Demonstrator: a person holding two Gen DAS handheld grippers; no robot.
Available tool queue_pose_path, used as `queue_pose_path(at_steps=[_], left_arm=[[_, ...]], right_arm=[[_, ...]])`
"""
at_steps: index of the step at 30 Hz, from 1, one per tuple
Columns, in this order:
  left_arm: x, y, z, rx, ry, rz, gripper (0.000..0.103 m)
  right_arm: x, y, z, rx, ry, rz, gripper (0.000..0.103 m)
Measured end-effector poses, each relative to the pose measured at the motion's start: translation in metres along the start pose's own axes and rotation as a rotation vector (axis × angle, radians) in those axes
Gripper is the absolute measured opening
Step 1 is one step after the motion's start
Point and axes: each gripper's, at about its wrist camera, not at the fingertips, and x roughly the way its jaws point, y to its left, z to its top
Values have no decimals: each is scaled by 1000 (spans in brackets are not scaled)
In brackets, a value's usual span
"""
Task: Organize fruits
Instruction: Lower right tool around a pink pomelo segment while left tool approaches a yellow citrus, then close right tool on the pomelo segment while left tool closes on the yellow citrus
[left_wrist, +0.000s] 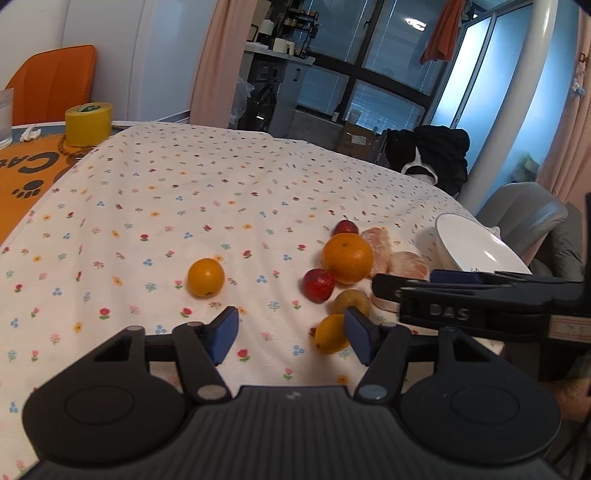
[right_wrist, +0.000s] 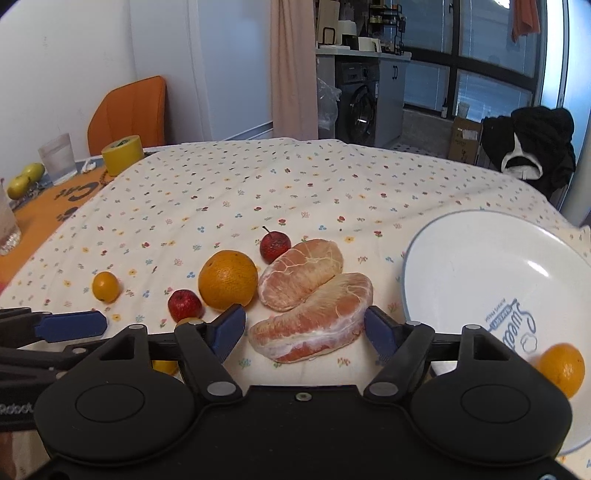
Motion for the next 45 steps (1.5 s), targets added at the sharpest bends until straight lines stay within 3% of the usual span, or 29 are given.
queue_pose_path(at_steps=[6, 14, 25, 29, 34, 38, 45], left_arm=[[0, -2, 1, 4, 2, -8, 56], [-5, 4, 2, -21, -7, 18, 56], [-2, -11, -2, -3, -1, -23, 56], [8, -16, -5, 3, 19, -32, 43], [12, -19, -5, 16, 16, -19, 23], [9, -15, -5, 9, 13, -9, 23], [0, 4, -4, -23, 3, 26, 23]], right_arm=[[4, 3, 0, -46, -13, -20, 65], [-7, -1, -9, -84, -12, 43, 61], [-28, -12, -23, -83, 21, 125, 46], [-32, -18, -26, -67, 31, 147, 42], [-30, -16, -26, -66, 38, 147, 48], [-24, -9, -25, -83, 36, 136, 55], [-14, 2, -18, -99, 24, 116, 56]])
